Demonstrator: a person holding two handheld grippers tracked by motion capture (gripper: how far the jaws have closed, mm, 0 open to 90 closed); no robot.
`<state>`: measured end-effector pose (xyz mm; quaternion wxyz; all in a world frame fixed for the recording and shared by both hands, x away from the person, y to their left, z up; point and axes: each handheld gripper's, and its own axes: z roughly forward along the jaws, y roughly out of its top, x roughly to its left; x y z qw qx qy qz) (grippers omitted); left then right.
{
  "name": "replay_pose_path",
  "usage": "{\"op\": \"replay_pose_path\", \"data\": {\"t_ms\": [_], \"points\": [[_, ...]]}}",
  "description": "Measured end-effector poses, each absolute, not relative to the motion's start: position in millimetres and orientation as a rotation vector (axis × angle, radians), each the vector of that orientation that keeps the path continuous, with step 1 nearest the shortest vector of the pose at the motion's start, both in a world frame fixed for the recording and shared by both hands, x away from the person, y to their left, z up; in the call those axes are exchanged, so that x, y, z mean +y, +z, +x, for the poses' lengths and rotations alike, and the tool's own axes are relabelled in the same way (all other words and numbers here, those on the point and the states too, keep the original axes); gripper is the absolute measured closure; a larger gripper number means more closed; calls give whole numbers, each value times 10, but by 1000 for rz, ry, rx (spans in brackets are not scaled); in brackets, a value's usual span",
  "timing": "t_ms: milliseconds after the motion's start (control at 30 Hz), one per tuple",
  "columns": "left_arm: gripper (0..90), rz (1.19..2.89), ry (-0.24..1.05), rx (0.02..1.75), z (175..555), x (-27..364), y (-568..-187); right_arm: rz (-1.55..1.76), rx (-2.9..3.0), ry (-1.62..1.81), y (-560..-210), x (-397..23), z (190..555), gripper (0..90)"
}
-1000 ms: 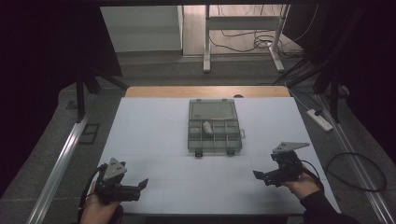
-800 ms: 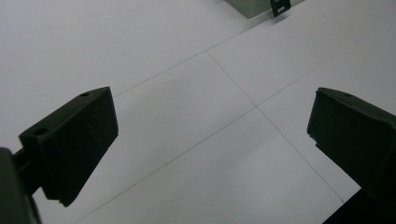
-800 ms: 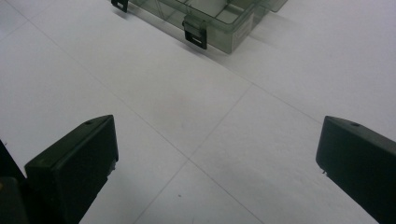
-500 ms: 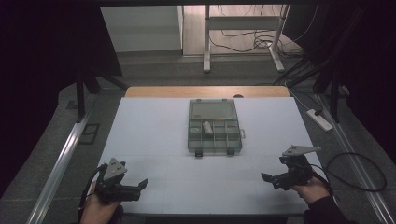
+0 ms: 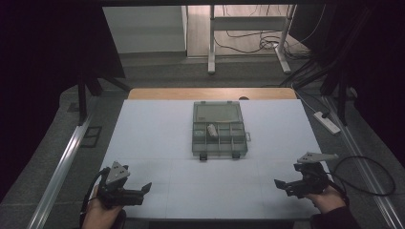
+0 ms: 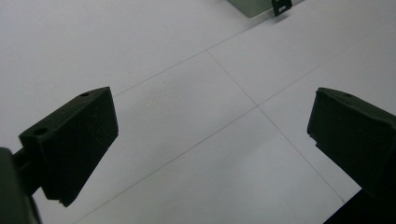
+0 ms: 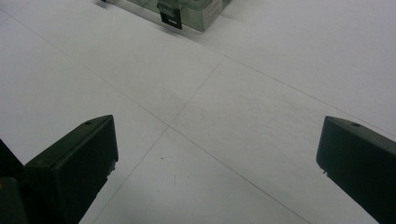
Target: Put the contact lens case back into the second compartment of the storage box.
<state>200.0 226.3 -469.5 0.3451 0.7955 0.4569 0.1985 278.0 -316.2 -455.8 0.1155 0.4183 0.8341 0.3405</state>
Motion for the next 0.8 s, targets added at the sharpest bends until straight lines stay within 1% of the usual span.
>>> {"op": "replay_pose_path", "data": {"t_ms": [467,800], "points": [[17,2067,516,1190,2001,2262,-4697,1314,2389,952,-4539,-3316,2640,0],[17,2062,516,1195,2001,2265,-4698,1319,2374,895,-4530,-3335,2576,0]]}}
